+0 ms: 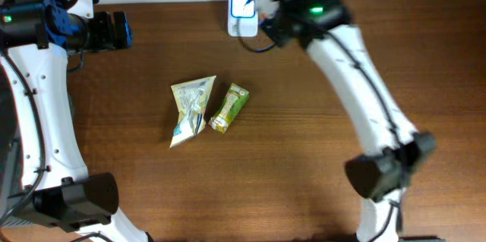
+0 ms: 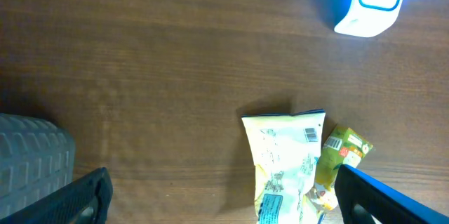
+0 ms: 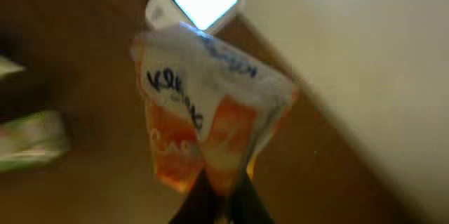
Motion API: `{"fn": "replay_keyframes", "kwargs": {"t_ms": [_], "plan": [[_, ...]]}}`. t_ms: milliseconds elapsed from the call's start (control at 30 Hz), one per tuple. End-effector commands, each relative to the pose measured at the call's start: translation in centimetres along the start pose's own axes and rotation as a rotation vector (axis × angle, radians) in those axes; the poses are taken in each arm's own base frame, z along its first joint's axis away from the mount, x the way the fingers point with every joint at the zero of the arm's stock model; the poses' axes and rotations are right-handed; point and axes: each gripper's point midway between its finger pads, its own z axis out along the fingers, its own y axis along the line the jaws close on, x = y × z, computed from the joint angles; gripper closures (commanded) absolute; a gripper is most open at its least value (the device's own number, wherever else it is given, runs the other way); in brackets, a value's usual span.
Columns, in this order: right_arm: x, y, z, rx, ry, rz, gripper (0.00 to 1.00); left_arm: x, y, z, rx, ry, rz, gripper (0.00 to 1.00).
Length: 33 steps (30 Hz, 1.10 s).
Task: Scan the item barcode
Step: 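Lift the orange tissue pack and hold it over the scanner, then set the orange pack down beside the teal pack at right, then reach the right gripper to the green tea carton and grasp it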
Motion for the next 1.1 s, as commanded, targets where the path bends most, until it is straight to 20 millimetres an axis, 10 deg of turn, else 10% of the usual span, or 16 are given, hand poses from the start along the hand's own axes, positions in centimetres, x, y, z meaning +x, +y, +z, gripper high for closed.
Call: {"fn": "replay_keyframes", "kwargs": {"t_ms": [0, 233, 400, 500, 700, 733, 833, 1067], "plan": [[8.1, -1.1, 0.1, -0.085, 0.288, 0.392, 0.96, 0.0, 0.3, 0.2, -0.003, 0.002, 0.0, 0.01], [23.9, -1.8, 6.5, -0.108, 0.748, 0.551, 0.96, 0.0, 0.3, 0.2, -0.003, 0.002, 0.0, 0.01], [27.6, -2.7, 10.4, -0.087, 0.726, 0.59, 0.87, 0.0, 0.3, 0.2, -0.003, 0.002, 0.0, 0.01], [26.9, -4.0, 11.2, -0.047, 0.671, 0.598, 0.5, 0.0, 0.3, 0.2, -0.003, 0.002, 0.0, 0.01], [21.9, -5.4, 8.7, -0.095, 0.567, 0.619, 0.44, 0.0, 0.3, 0.2, -0.003, 0.002, 0.0, 0.01], [17.1, -2.4, 7.7, -0.32, 0.44, 0.663, 0.44, 0.0, 0.3, 0.2, -0.003, 0.002, 0.0, 0.01], [10.9, 3.3, 7.2, -0.599, 0.272, 0.632, 0.44, 0.0, 0.3, 0.2, -0.003, 0.002, 0.0, 0.01], [5.6, 17.1, 8.2, -0.694, 0.292, 0.559, 0.46, 0.0, 0.3, 0.2, -0.003, 0.002, 0.0, 0.01]]}}
